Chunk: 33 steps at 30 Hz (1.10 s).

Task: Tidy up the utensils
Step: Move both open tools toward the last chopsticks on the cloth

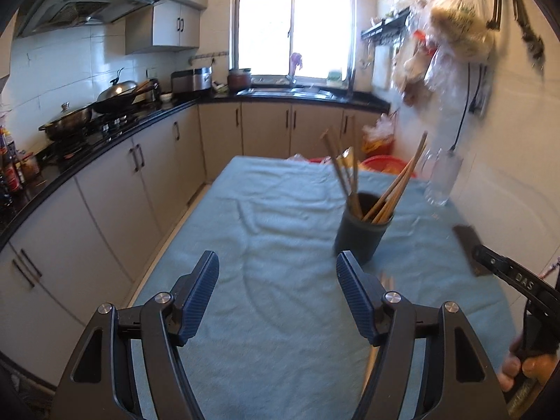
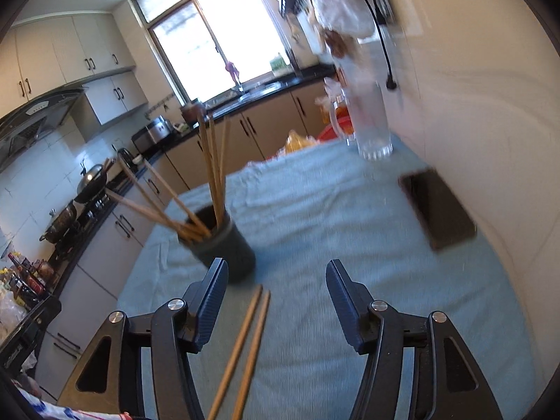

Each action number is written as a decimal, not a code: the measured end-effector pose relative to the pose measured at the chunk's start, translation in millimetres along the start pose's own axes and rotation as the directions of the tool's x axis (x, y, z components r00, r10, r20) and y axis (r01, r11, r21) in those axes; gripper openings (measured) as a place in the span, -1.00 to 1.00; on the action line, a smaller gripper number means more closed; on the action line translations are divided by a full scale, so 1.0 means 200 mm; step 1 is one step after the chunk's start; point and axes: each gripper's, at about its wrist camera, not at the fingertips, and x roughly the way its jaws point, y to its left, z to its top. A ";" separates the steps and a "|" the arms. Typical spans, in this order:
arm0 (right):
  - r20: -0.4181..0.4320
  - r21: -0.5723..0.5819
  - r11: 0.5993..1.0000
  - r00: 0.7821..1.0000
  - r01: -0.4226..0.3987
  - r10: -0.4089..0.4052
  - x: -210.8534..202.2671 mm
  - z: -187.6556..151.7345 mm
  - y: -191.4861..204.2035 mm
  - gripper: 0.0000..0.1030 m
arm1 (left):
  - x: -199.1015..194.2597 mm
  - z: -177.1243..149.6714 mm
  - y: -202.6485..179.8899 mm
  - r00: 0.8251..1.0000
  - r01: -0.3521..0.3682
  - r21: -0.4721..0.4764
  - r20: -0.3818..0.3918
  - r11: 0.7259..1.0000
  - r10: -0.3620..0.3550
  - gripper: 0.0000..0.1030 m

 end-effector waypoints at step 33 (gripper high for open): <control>-0.267 -0.194 0.979 0.958 0.055 -0.107 0.31 -0.44 0.18 0.26 | 0.27 -0.19 0.06 0.981 0.010 -0.014 -0.192 1.000 -0.013 0.35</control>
